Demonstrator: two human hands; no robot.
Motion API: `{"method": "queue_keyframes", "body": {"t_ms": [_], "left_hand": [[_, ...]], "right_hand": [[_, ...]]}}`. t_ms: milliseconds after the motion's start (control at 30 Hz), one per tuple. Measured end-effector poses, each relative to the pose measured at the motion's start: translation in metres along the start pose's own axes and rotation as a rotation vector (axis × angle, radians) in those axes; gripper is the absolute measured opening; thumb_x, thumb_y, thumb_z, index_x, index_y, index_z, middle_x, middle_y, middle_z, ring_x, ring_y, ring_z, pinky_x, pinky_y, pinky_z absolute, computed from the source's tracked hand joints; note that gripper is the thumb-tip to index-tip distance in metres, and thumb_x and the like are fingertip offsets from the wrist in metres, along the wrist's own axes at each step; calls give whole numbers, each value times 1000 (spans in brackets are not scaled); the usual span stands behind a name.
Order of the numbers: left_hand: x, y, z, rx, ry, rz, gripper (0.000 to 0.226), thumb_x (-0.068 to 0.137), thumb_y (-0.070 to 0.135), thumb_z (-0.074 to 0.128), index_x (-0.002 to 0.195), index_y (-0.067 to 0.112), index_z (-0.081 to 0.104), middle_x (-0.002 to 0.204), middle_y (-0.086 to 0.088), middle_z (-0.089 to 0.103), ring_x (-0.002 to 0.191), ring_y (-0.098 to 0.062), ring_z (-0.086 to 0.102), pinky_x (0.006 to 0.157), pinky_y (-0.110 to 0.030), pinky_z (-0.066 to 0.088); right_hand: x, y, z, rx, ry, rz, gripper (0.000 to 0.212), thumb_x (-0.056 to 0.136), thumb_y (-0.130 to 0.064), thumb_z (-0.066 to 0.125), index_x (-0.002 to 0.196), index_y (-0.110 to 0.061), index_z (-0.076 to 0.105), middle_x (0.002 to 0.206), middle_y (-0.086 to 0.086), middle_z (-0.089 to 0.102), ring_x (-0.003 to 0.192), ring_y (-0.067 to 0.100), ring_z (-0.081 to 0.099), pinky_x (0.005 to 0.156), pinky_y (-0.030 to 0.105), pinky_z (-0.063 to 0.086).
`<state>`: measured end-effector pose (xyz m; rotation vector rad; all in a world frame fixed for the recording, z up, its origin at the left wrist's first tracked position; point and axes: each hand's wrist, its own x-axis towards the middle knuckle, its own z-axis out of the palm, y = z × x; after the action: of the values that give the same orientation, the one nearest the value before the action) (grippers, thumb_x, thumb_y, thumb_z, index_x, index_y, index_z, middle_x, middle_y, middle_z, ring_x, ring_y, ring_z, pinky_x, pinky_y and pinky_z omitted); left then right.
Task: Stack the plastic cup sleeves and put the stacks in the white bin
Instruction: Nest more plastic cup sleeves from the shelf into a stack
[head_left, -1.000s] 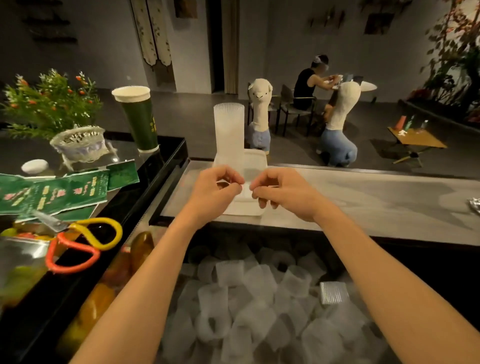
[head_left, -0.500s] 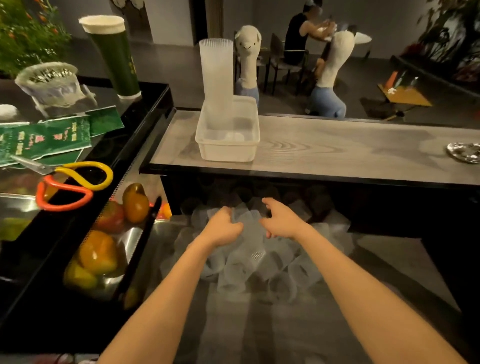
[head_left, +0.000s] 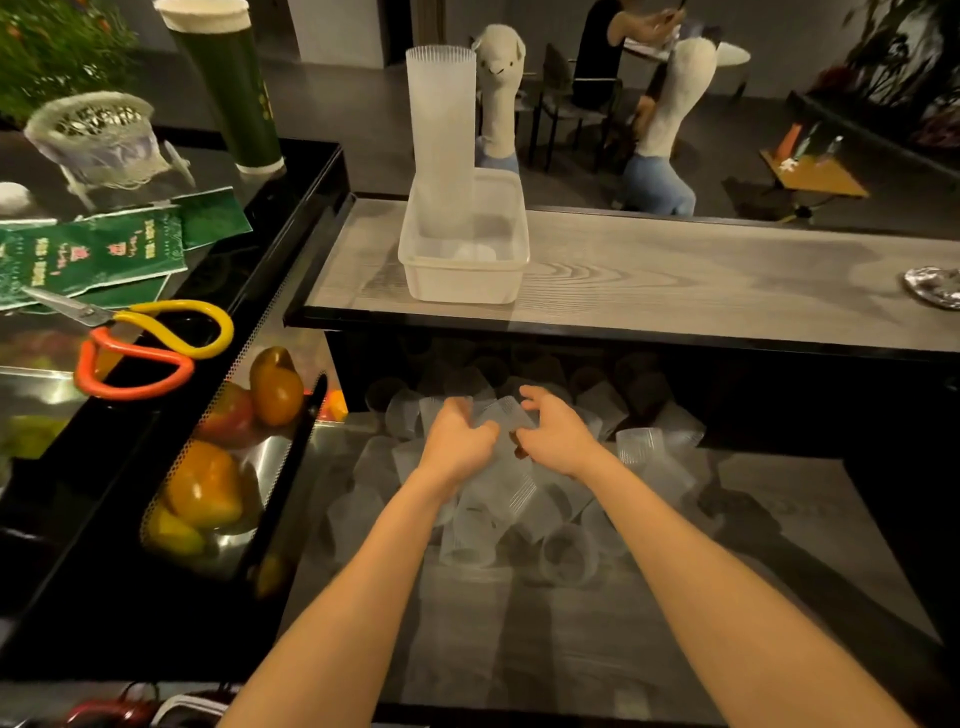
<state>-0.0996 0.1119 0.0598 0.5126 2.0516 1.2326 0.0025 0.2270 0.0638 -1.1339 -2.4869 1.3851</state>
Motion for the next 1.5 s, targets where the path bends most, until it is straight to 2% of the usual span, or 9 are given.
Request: {"method": "queue_keyframes", "body": {"t_ms": [167,333,467,733,867,1000,1167,1300,1500], "left_hand": [[-7,6,-11,-180,149,18,52,90,26,63,139,21,45,128,-1,60,109,-17,63,93,-39,56],[-42,-2,-21,-349,-2,13,17,94,19,63,110,19,67,89,-3,67,84,-14,65,73,-33,58],[-68,-41,-13,-292,-141,-57,10,96,7,60,105,8,64,84,-8,59,72,-15,58,69,-35,57],[-96,-104,6,-152,-265,-189,6,95,10,64,100,11,66,99,-7,64,92,-17,64,83,-45,60],[-95,-128,13,-32,-200,-228,16,93,12,60,107,19,62,99,-4,62,87,-18,63,75,-34,57],[-91,-139,12,91,-184,-239,21,90,13,60,110,21,61,105,-4,65,93,-17,62,79,-31,54],[-84,-137,3,199,-11,-197,24,90,13,60,112,22,56,103,3,65,100,-18,63,87,-33,52],[-81,-107,0,210,201,24,18,92,15,62,109,18,59,96,3,65,88,-16,63,77,-30,51],[-74,-95,4,260,136,66,40,93,18,60,132,12,55,128,-3,64,114,-24,61,93,-29,46]], "right_hand": [[-13,-10,-19,-12,107,-72,76,87,-24,72,154,-16,37,120,2,56,100,20,65,90,32,53],[-66,4,-22,70,-25,-115,56,83,-14,79,131,-24,52,111,-2,52,72,8,52,71,20,49],[-99,51,6,167,-141,-39,56,75,-5,83,113,-29,50,114,-3,52,70,13,55,65,33,50],[-142,100,57,-28,-149,32,53,79,-6,75,112,-34,44,109,-5,59,90,13,65,75,29,56],[-143,114,83,-33,-154,41,46,83,1,71,117,-22,51,106,-7,64,94,5,68,80,22,55],[-134,112,98,-96,-238,210,48,90,-3,62,136,-15,51,116,8,64,112,30,62,95,37,51],[-132,89,88,-184,-154,121,52,85,-26,56,135,-15,52,126,10,62,118,28,60,97,45,51],[-117,70,84,-41,-12,84,37,98,-7,52,134,-15,51,116,6,63,105,21,61,95,40,52],[-102,57,89,225,3,208,30,94,-12,54,122,-20,49,134,10,56,107,25,68,100,48,52]]}}
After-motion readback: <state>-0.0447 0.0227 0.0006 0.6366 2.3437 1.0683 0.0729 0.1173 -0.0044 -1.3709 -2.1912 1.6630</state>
